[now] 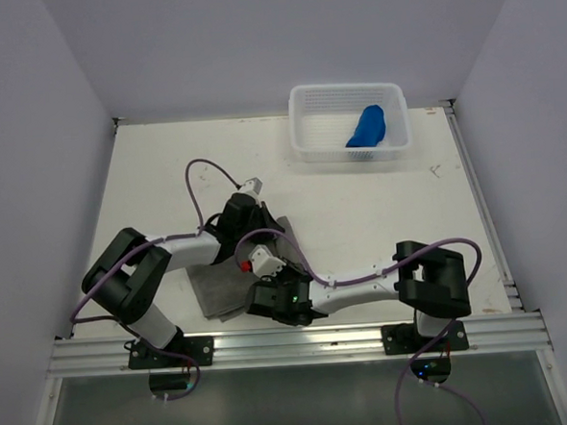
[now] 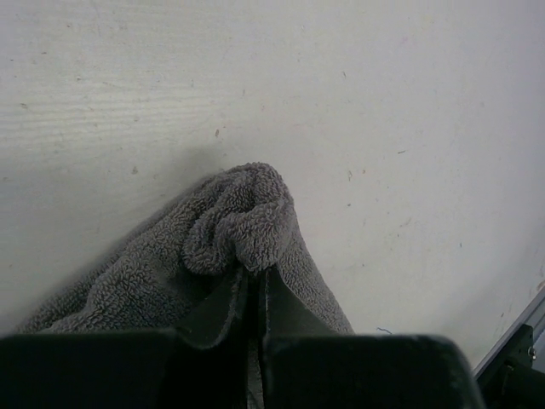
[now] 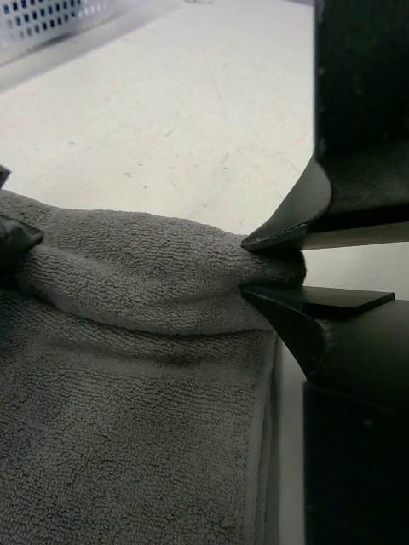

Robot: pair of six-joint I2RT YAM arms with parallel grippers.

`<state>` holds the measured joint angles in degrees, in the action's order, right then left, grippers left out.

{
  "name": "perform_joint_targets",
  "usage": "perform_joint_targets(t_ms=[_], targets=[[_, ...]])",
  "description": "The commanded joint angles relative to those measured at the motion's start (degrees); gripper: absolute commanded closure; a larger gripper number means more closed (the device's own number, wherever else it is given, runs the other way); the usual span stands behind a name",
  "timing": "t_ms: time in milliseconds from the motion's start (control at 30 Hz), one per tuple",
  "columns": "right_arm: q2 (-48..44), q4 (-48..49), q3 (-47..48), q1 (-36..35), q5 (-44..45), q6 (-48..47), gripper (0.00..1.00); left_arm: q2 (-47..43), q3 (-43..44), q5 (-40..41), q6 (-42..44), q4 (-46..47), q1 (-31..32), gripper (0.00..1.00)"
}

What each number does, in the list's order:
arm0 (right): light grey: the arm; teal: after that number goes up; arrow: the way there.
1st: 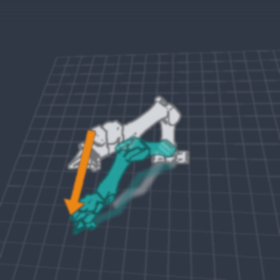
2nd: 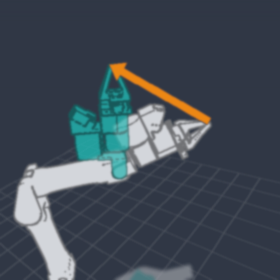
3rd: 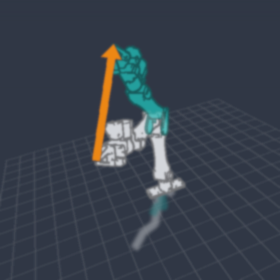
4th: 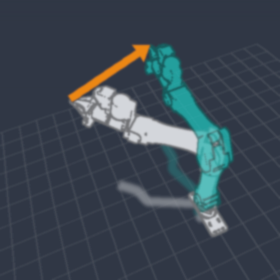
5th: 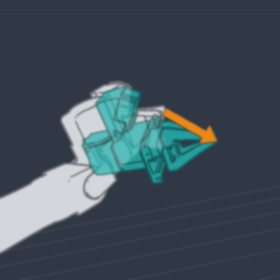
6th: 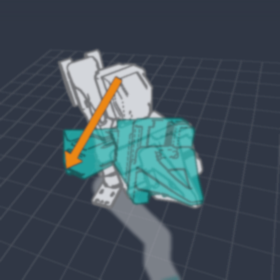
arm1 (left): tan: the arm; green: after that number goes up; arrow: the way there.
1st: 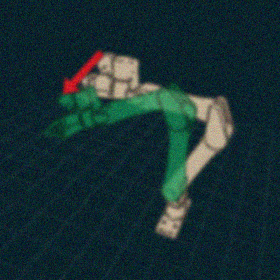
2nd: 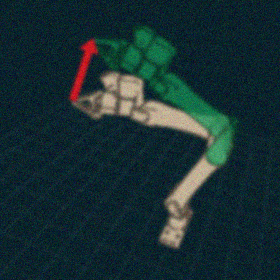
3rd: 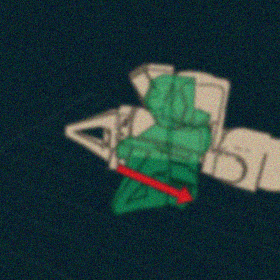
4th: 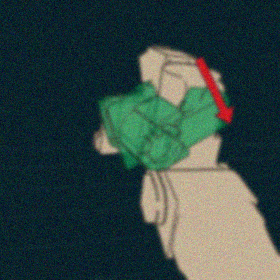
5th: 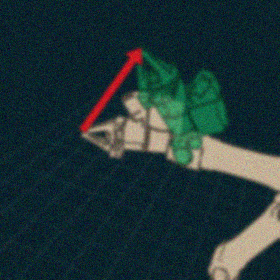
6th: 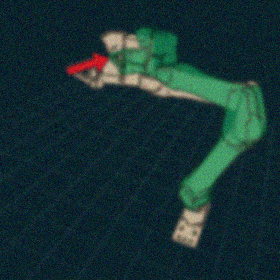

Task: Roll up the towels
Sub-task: Roll the towel

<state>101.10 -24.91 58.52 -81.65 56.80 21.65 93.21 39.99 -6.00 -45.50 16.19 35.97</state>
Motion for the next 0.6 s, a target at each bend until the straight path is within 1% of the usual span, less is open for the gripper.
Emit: perform_joint_targets(t_ms=[0, 167, 267, 333, 367, 400, 433, 500, 533, 567], targets=[[-3.45, -5.68, 1.95, -1.15, -2.91, 9.11, 0.72, -1.19, -2.19, 5.74, 0.23, 3.41, -1.78, 1.00], [-7.67, -6.20, 2.38, -0.53, -3.79, 12.01, 0.66, -1.98, -4.47, 5.82, -0.29, 4.55, -1.78, 1.00], [-11.26, -5.25, 1.51, 0.78, -5.73, 13.24, 0.64, -2.59, -5.44, 7.23, -0.03, 4.56, -1.78, 1.00], [-15.83, -3.41, -0.76, 1.92, -8.52, 13.42, 0.61, -2.94, -5.97, 7.58, 0.14, 4.38, -1.86, 1.00], [-17.59, -0.70, -1.91, 2.54, -9.94, 13.51, 0.60, -3.38, -6.76, 7.58, 0.06, 4.90, -1.78, 1.00], [-21.43, 1.07, -3.14, 3.42, -11.52, 13.68, 0.60, -3.65, -7.03, 7.84, -0.03, 4.91, -1.78, 1.00], [-23.30, 2.83, -5.85, 5.60, -15.71, 13.51, 0.59, -3.91, -7.38, 7.93, -0.03, 5.00, -1.78, 1.00], [-26.99, 8.36, -8.94, 9.21, -21.43, 14.47, 0.56, -4.09, -7.99, 7.85, -0.12, 5.26, -1.78, 1.00], [-30.05, 10.73, -12.34, 13.75, -29.38, 15.52, 0.53, -4.17, -8.08, 7.93, -0.21, 5.26, -1.78, 1.00], [-31.56, 15.72, -14.29, 15.97, -32.77, 16.05, 0.50, -4.18, -8.34, 7.93, -0.21, 5.52, -1.78, 1.00]])
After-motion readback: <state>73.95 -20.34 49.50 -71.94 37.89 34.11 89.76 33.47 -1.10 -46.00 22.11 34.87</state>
